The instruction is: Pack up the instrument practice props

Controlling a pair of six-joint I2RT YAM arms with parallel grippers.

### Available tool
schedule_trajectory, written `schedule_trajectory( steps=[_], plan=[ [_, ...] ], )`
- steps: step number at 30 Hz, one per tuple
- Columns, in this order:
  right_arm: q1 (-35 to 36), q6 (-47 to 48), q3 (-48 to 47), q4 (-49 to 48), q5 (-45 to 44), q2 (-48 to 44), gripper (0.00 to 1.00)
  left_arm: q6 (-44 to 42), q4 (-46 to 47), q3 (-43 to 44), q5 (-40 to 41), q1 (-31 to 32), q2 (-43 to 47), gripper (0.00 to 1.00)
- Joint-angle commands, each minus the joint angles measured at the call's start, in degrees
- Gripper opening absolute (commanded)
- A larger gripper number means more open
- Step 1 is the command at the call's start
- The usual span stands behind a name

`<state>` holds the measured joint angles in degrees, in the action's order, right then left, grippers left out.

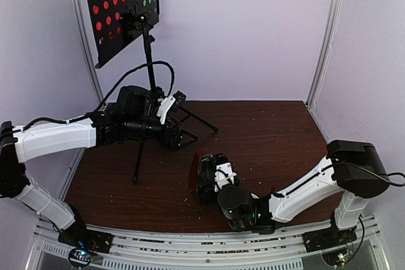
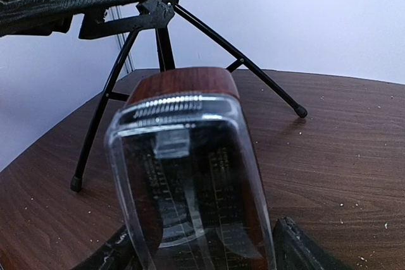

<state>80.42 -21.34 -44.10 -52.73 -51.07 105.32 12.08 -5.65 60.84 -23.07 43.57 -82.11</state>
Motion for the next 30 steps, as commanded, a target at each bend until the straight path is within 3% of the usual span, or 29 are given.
schedule_trajectory(
  steps=[1, 5, 10, 22, 30],
  plan=[
    [-0.5, -1.5, -0.6, 5.8, 1.5, 1.7, 0.72, 0.3, 3.1, -0.4, -1.1, -0.3, -0.9, 0.85],
    [-0.6, -1.9, -0.4, 6.0, 1.5, 1.3, 0.79, 0.3, 3.0, -0.5, -1.1, -0.3, -0.8, 0.84],
    [-0.6, 0.0, 1.4, 4.5, 1.9, -0.6, 0.99, 0.2, 3.0, -0.6, -0.5, -0.3, -0.4, 0.84],
    [-0.6, 5.4, 9.9, 10.3, 9.9, -14.0, 1.0, -1.2, 2.7, -0.6, 0.7, -0.3, 1.2, 0.87],
    [-4.9, 4.8, 18.2, 16.7, 8.7, -29.8, 1.0, -5.5, 0.5, 2.4, -14.1, 1.3, -2.3, 0.89]
  ],
)
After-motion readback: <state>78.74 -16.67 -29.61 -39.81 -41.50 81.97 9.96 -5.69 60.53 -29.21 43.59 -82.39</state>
